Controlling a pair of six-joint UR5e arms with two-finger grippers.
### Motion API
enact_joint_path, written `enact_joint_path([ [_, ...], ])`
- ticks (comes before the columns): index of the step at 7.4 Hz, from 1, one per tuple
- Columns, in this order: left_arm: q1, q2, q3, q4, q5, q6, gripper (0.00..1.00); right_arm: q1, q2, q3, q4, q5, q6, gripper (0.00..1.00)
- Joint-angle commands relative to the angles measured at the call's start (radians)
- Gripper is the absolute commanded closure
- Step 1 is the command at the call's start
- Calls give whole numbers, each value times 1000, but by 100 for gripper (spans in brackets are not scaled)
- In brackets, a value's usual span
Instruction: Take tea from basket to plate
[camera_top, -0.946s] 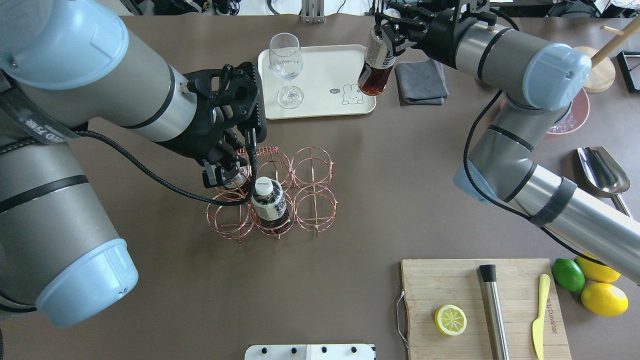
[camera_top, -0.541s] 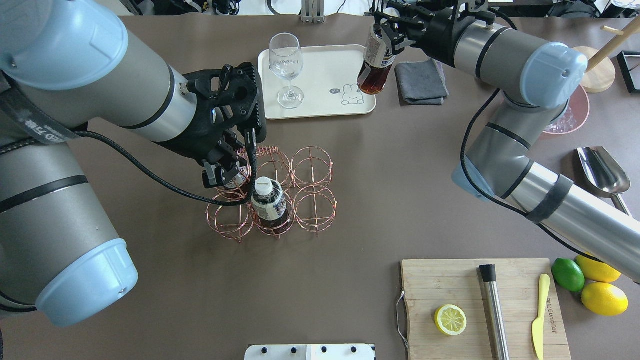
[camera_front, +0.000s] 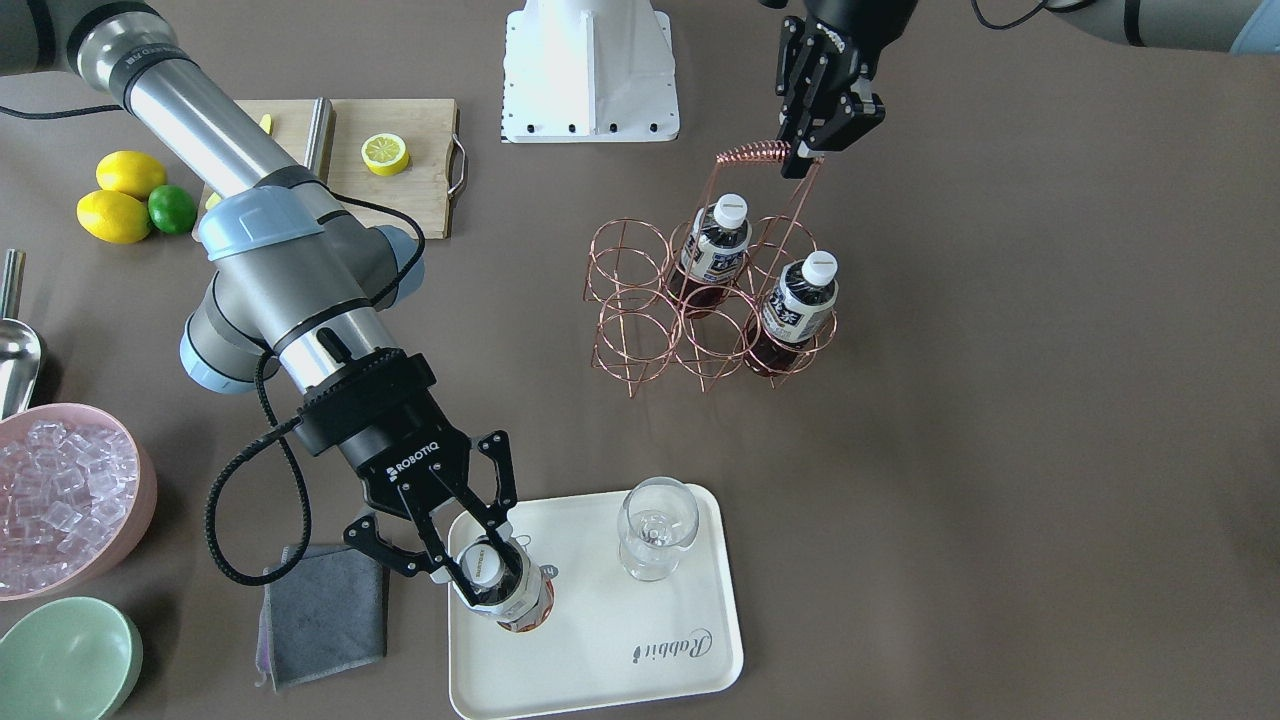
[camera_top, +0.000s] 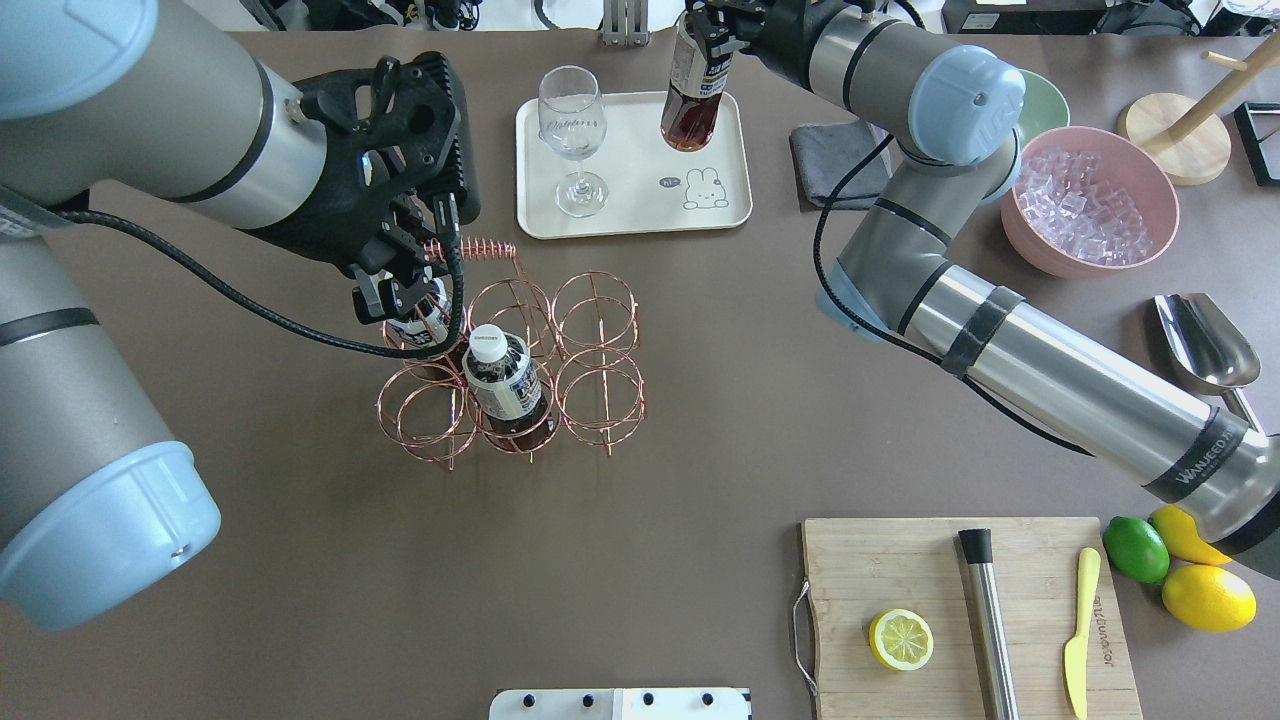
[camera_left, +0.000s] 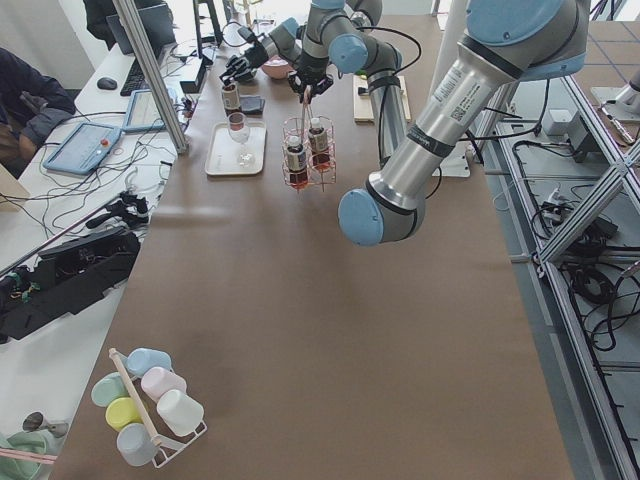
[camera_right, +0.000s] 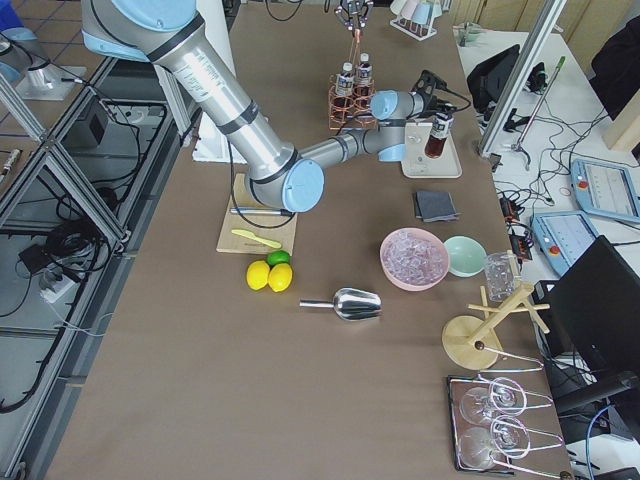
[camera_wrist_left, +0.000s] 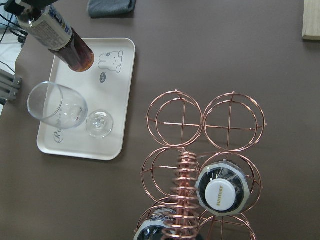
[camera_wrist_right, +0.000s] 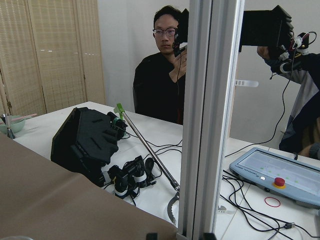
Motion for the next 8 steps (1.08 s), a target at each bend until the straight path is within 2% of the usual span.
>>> enact_joint_path([
  [1, -205, 115, 0, 0, -169, 178, 100, -25, 8, -52, 0, -45, -2, 100],
  [2, -268, 169, 0, 0, -215, 246, 100, -46, 11, -62, 0, -76, -2, 100],
  [5, -417, 295, 38, 22, -225, 485, 100, -54, 12, -62, 0, -82, -2, 100],
  [6, -482, 315, 95, 26, -243, 607, 100, -54, 15, -62, 1, -84, -2, 2],
  [7, -554, 315, 183, 26, -292, 703, 100, -54, 17, -62, 0, -82, -2, 0],
  [8, -606, 315, 237, 26, -296, 761, 100, -56, 17, -62, 0, -82, -2, 0],
])
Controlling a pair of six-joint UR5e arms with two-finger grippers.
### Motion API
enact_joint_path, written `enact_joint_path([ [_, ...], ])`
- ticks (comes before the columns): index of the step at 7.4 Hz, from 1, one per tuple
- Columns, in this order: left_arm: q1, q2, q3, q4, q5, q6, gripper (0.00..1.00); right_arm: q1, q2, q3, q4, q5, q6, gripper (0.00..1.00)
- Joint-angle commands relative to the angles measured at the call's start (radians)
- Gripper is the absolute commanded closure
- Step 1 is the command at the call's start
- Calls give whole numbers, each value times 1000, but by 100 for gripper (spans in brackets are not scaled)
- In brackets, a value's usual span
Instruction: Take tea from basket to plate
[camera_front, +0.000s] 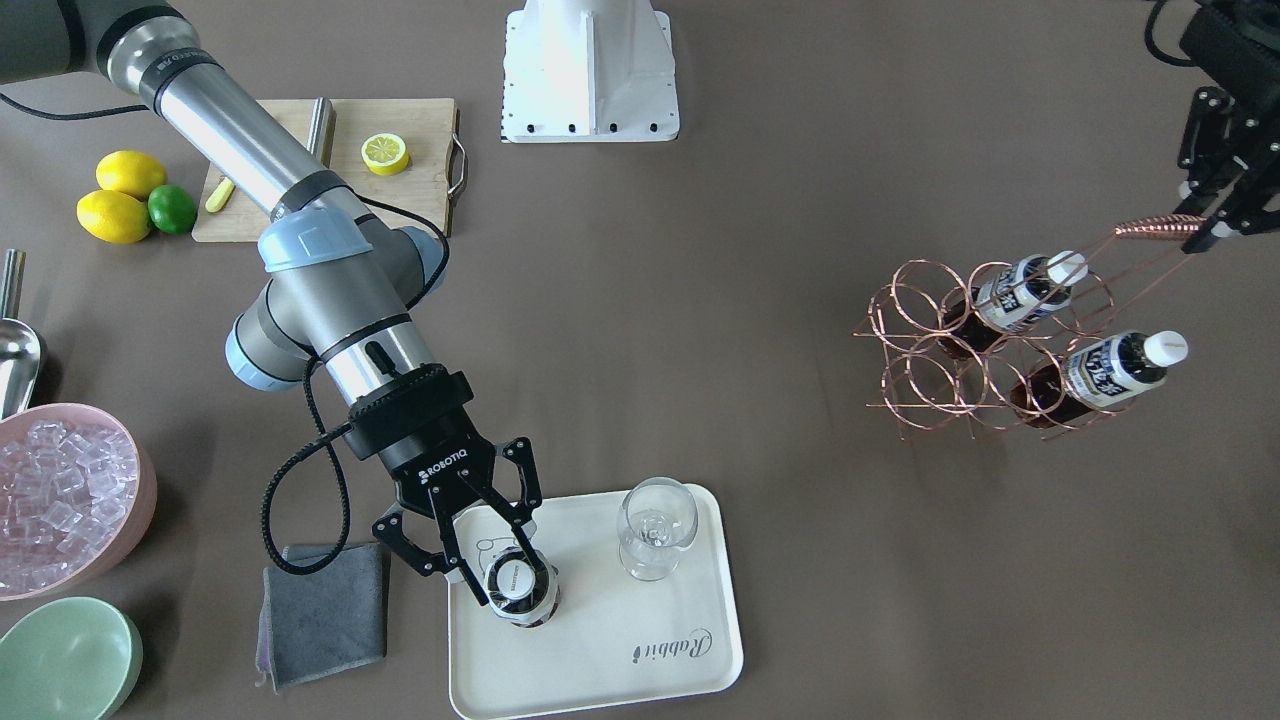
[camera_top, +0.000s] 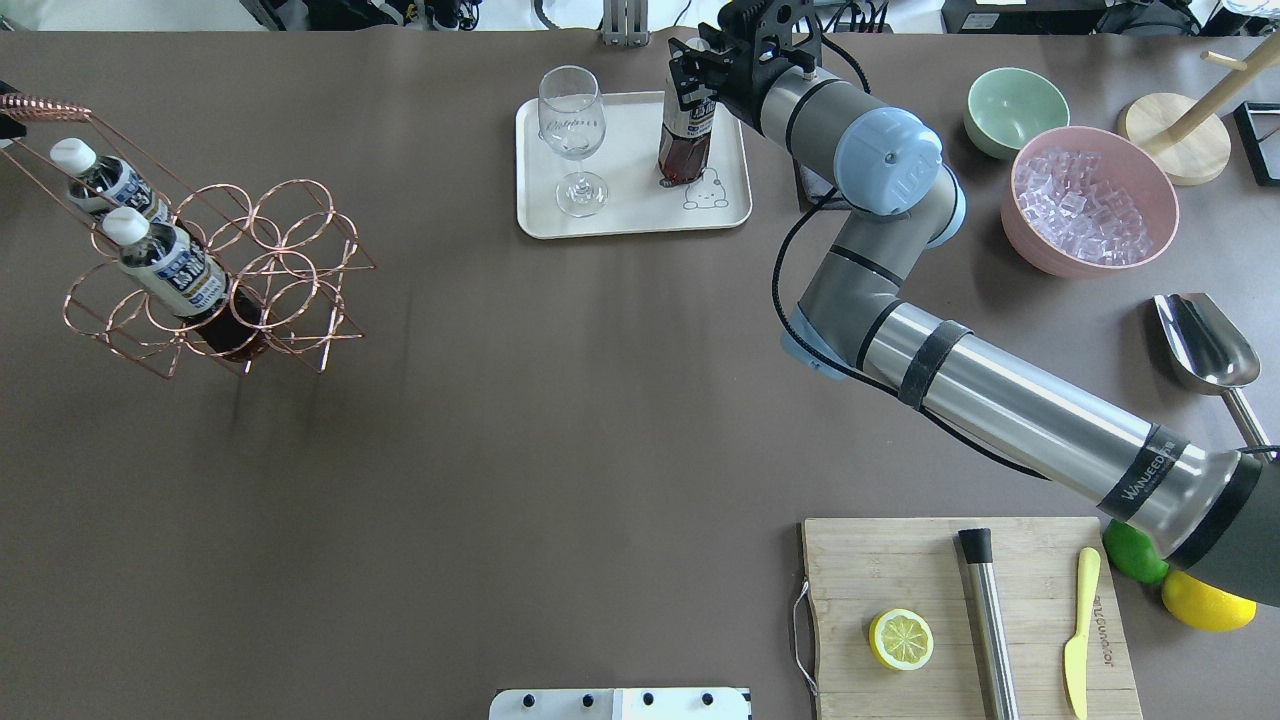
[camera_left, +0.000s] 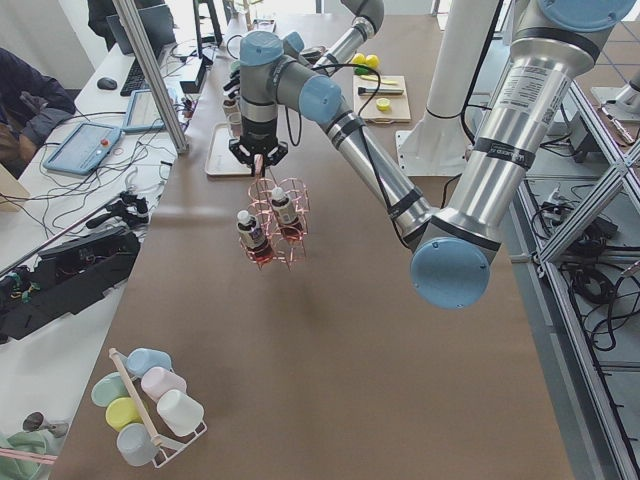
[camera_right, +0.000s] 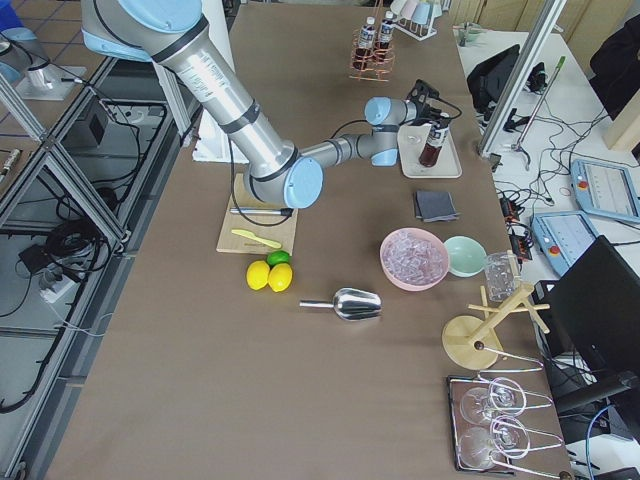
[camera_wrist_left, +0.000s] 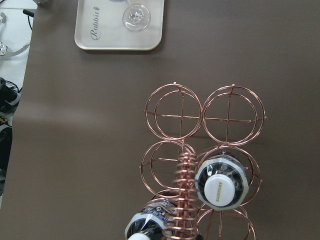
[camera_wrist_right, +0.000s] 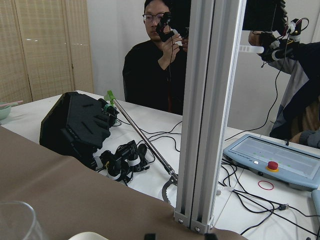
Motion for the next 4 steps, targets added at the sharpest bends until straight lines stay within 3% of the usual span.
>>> enact_joint_path([
  [1, -148, 9, 146, 0, -31, 165, 100, -2, 2, 1, -1, 2, 0, 0],
  [3, -202, 10, 255, -7, -34, 290, 100, -2, 0, 26, 1, 12, 3, 0],
  [4, -204, 29, 270, -18, -34, 308, 100, 4, -33, 116, -55, 49, 24, 0],
])
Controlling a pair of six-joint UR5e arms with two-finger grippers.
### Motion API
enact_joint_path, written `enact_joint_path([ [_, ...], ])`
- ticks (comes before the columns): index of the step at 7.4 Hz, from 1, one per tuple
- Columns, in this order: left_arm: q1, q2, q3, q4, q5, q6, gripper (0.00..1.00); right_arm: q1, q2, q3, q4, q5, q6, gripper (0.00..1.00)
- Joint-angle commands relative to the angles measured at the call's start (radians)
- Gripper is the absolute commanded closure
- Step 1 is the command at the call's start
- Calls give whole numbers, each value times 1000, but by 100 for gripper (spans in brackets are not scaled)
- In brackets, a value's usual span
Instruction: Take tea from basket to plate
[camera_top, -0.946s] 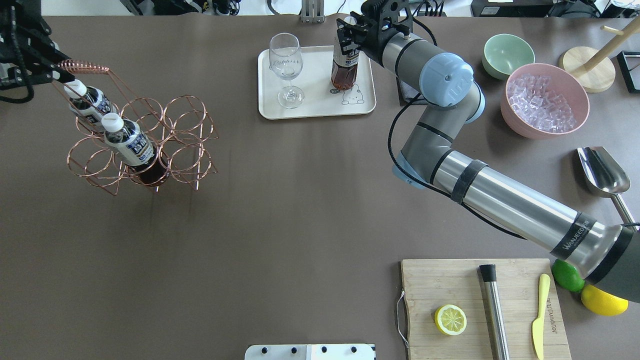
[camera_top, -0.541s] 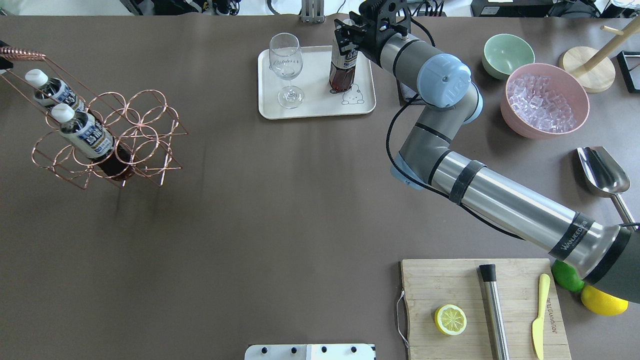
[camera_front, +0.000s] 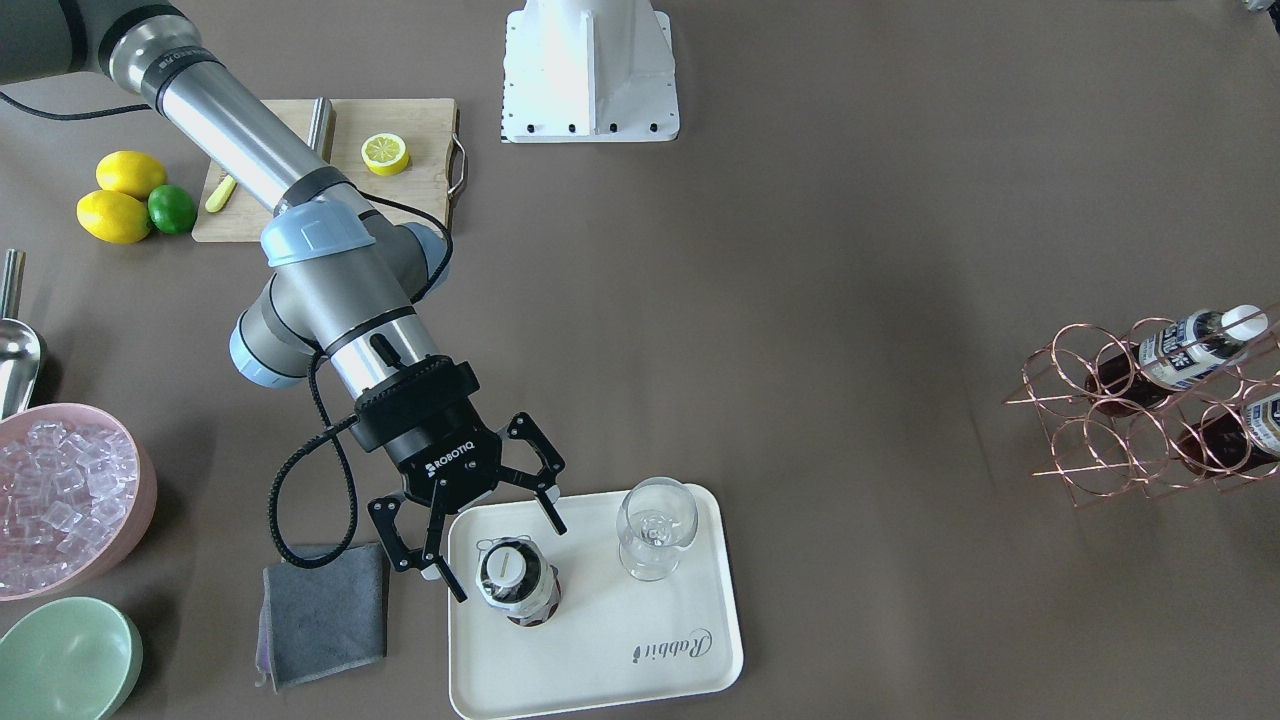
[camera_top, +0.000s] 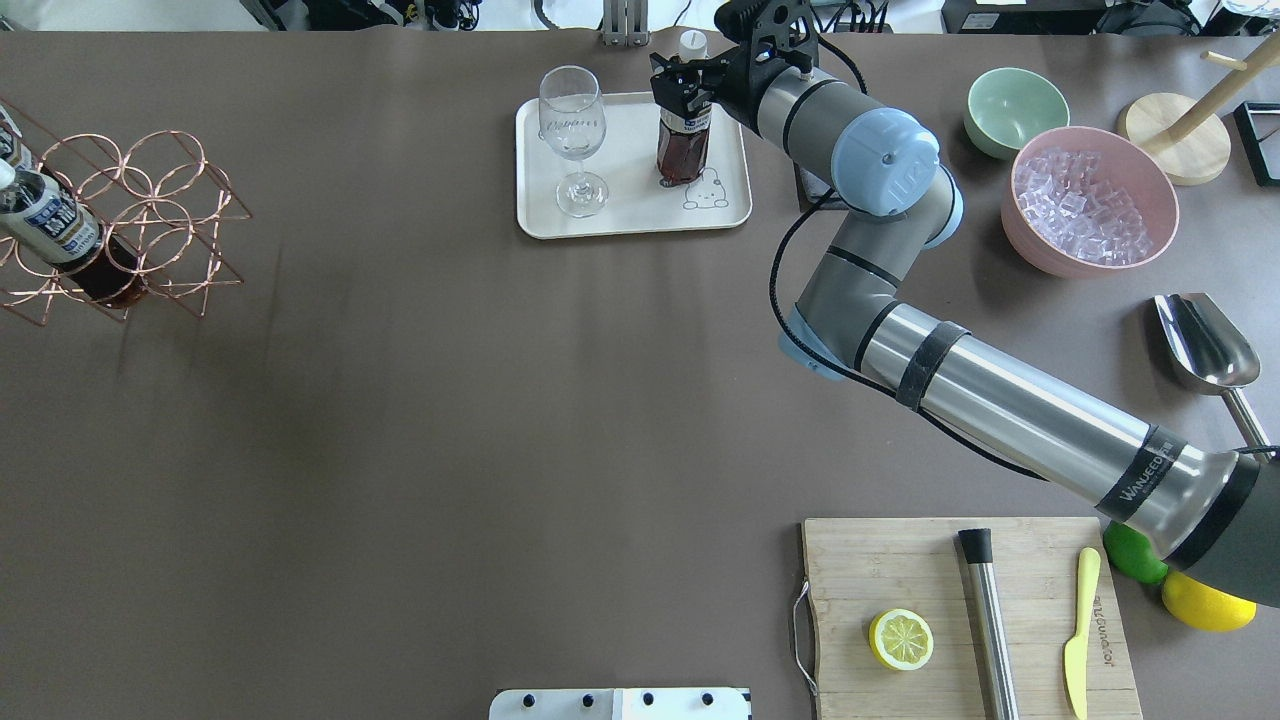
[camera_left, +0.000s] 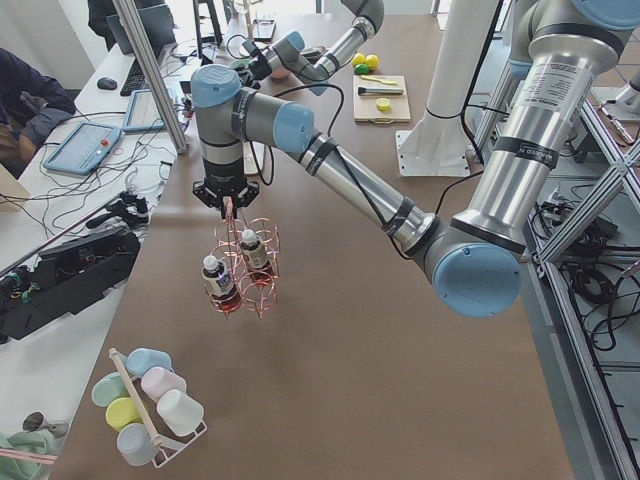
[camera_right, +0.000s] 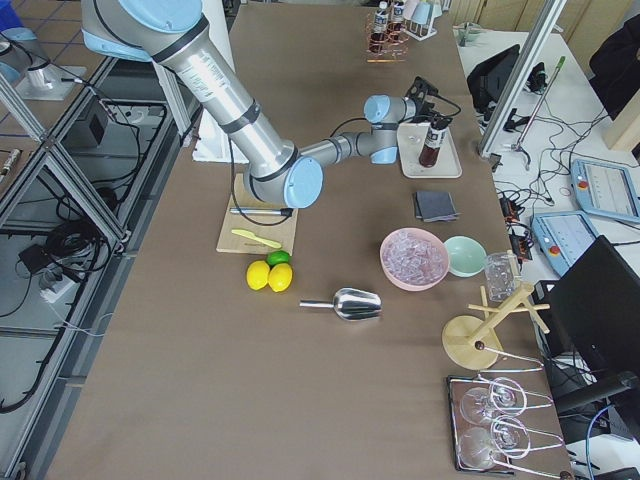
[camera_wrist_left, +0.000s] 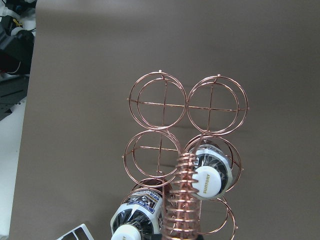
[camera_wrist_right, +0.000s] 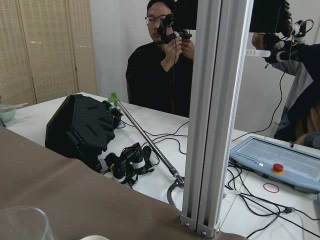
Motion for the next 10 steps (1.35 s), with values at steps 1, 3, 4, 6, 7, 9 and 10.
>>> enact_joint_path([
  [1, -20, 31, 71, -33, 0, 58, 100, 9, -53, 188, -167, 49, 22, 0],
  [3, -21, 31, 134, -79, 8, 55, 100, 46, -167, 299, -247, 72, 16, 0],
  [4, -18, 29, 153, -123, 11, 55, 100, 81, -265, 362, -278, 108, 11, 0],
  [6, 10, 29, 151, -194, 54, 46, 100, 159, -395, 448, -522, 149, 2, 0],
  [7, 15, 32, 141, -194, 52, 45, 100, 198, -422, 456, -568, 243, 1, 0],
  [9, 32, 41, 116, -194, 46, 43, 100, 370, -470, 562, -807, 560, -25, 0],
  [10, 35, 43, 114, -194, 46, 43, 100, 396, -548, 660, -967, 650, -53, 0],
])
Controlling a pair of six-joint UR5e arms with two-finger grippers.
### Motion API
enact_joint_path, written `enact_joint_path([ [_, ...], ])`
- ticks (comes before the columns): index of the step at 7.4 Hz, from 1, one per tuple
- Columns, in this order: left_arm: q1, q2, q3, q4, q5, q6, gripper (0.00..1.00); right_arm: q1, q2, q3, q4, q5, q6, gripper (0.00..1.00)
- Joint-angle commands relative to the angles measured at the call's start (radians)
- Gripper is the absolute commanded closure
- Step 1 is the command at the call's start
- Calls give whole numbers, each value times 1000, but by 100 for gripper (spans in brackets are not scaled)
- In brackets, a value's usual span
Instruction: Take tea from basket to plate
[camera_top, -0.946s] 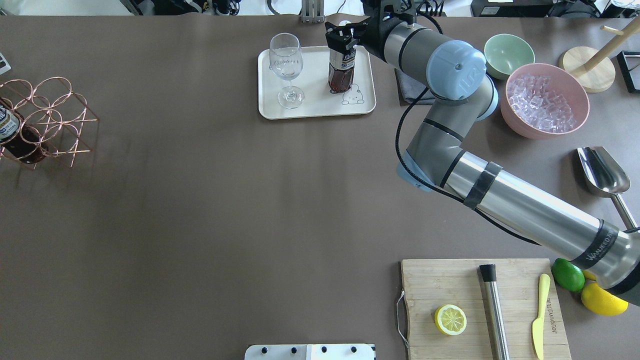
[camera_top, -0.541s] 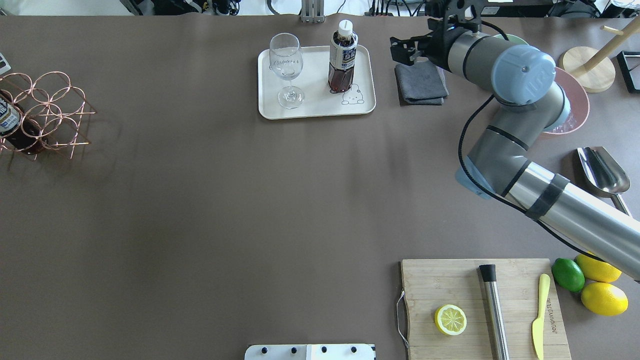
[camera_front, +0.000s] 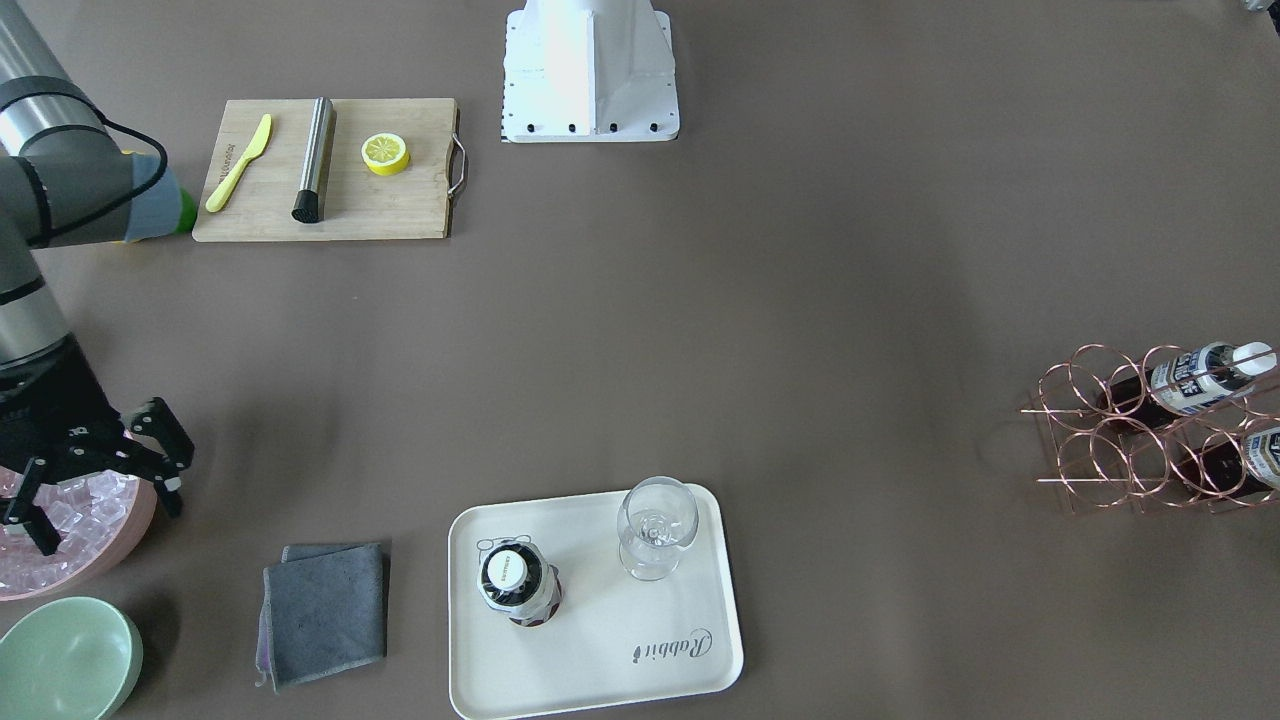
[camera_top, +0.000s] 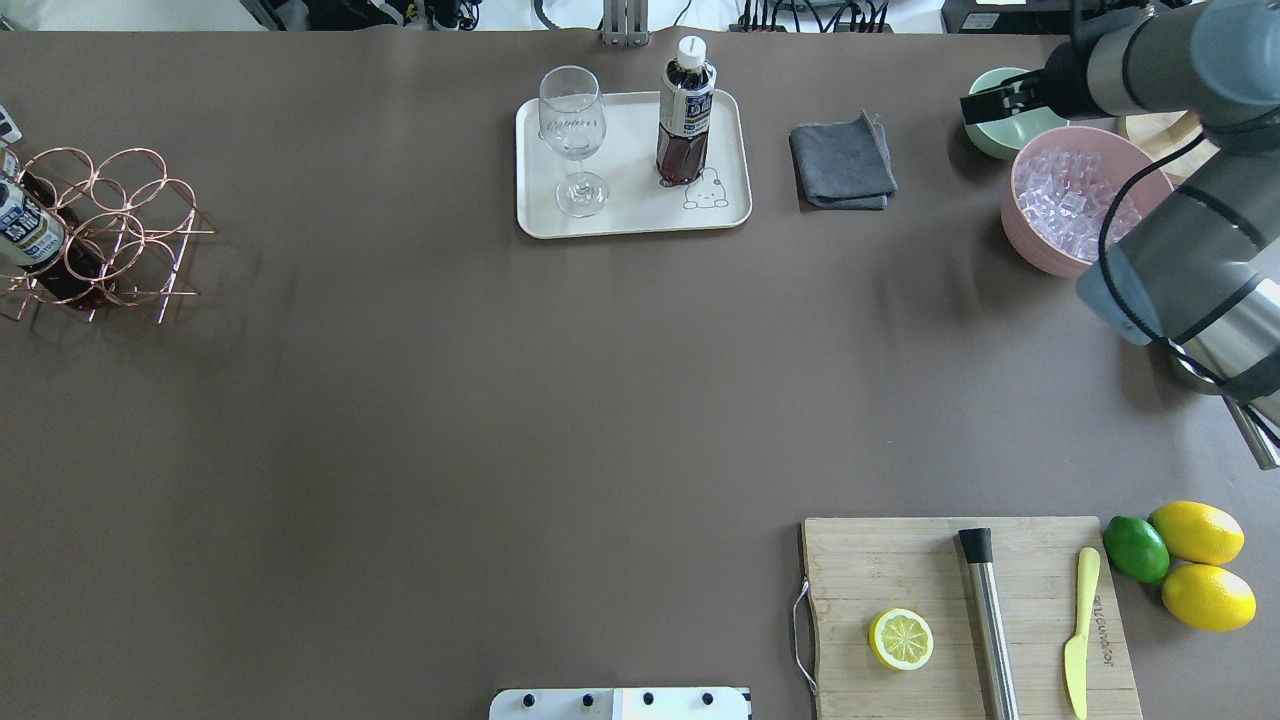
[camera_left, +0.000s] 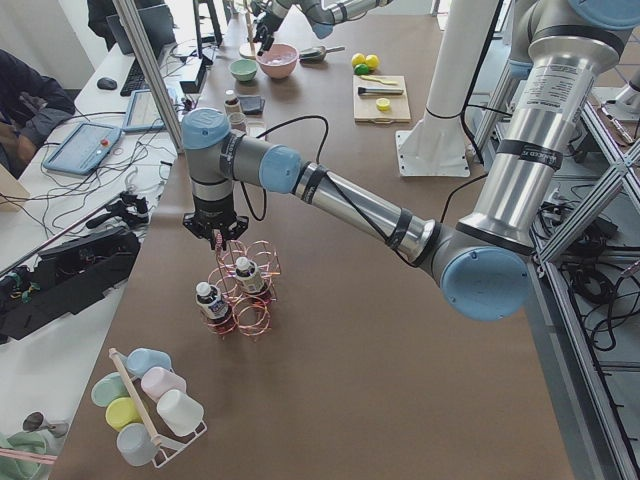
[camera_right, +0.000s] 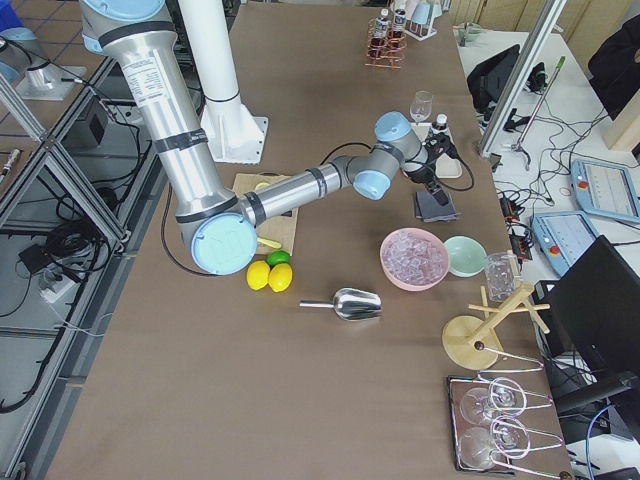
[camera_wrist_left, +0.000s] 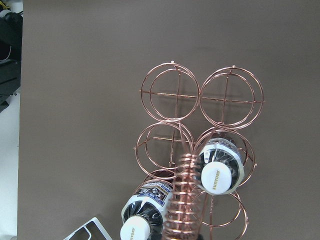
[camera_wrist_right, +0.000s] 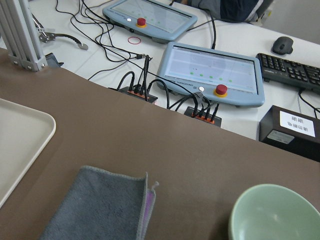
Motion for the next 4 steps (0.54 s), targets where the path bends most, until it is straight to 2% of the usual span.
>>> enact_joint_path([
  [1, 13, 5, -17, -1, 4, -1, 100, 152, -177, 187, -298, 215, -71, 0],
  [2, 19, 5, -17, 0, 6, -1, 100, 202, -275, 210, -305, 250, -168, 0],
  [3, 20, 5, -17, 2, 6, 0, 100, 271, -309, 210, -385, 279, -330, 0],
  [4, 20, 0, -15, 4, 6, 0, 100, 336, -305, 212, -564, 327, -484, 0],
])
